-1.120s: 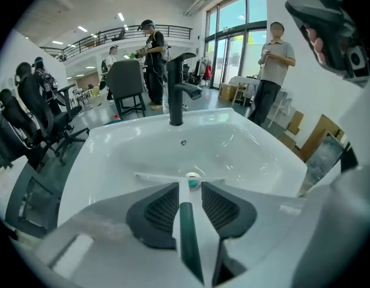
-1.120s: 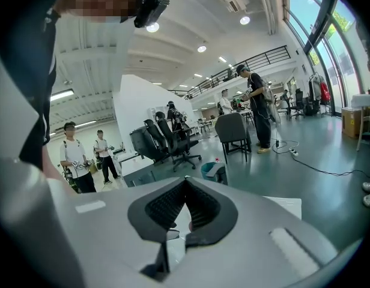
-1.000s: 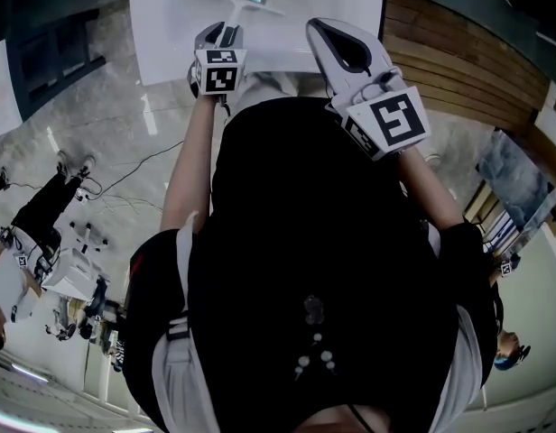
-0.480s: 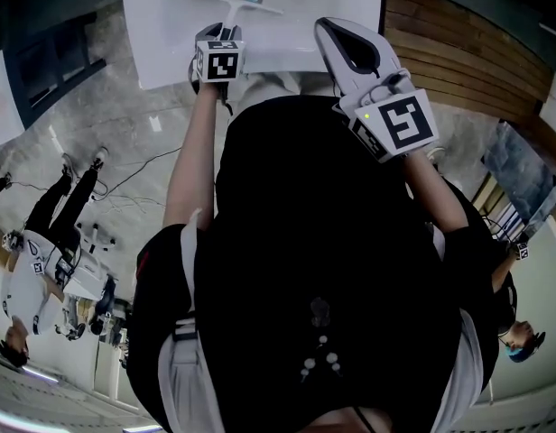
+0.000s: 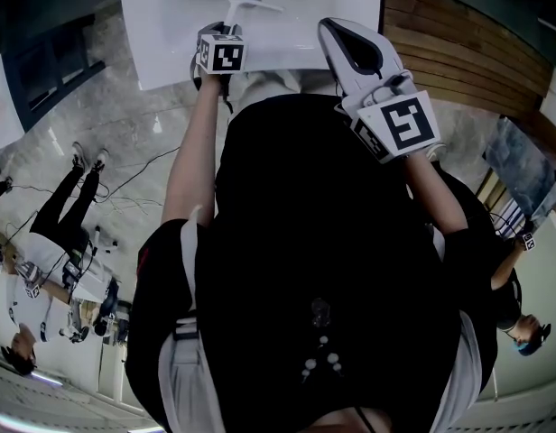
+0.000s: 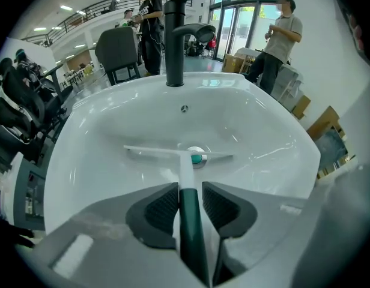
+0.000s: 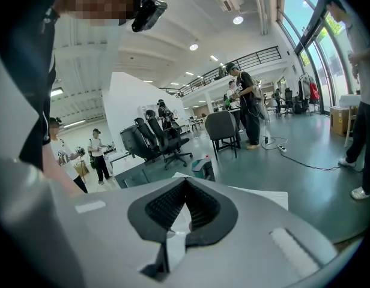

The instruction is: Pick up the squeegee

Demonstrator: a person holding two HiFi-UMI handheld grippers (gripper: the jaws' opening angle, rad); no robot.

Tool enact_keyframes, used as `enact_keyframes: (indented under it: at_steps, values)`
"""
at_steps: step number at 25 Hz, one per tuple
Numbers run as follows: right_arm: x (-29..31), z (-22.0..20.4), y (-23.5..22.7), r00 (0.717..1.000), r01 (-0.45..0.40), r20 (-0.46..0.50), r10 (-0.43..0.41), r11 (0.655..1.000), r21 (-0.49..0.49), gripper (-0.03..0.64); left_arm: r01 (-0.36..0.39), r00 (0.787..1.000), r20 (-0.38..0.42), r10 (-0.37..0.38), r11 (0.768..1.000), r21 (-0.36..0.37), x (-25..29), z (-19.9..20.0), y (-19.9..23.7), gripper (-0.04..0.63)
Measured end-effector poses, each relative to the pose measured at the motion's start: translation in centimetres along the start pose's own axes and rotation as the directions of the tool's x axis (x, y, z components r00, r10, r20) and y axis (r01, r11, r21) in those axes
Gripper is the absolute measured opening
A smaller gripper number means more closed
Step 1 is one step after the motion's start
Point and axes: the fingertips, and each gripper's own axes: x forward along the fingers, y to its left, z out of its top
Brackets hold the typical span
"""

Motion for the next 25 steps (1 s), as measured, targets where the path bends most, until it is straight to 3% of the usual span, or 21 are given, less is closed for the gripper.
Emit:
enact_keyframes:
  at_steps: [2,16,25]
  values:
    - [0.2,0.0,0.3,1.0,0.003,0.009,-0.003,1.0,-0.003,0.002,-0.015,1.0,-0.01,0.015,1.0,-0.002,0.2,-0.2,0.5,0.108]
    - [0.2,-0.1,1.5,0.999,0.018,0.032,-0.017,1.0,-0.018,0.002,-0.014,1.0,-0.006,0.014,1.0,0.009,0.2,-0.4,0.9,0.106]
    - [-0.8,-1.3,2.7,0.999,0.037,-0.007,-0.037,0.999,-0.039,0.002,0.0,0.995,0.099,0.005,0.999,-0.05,-2.2,-0.5,0.9,0.106]
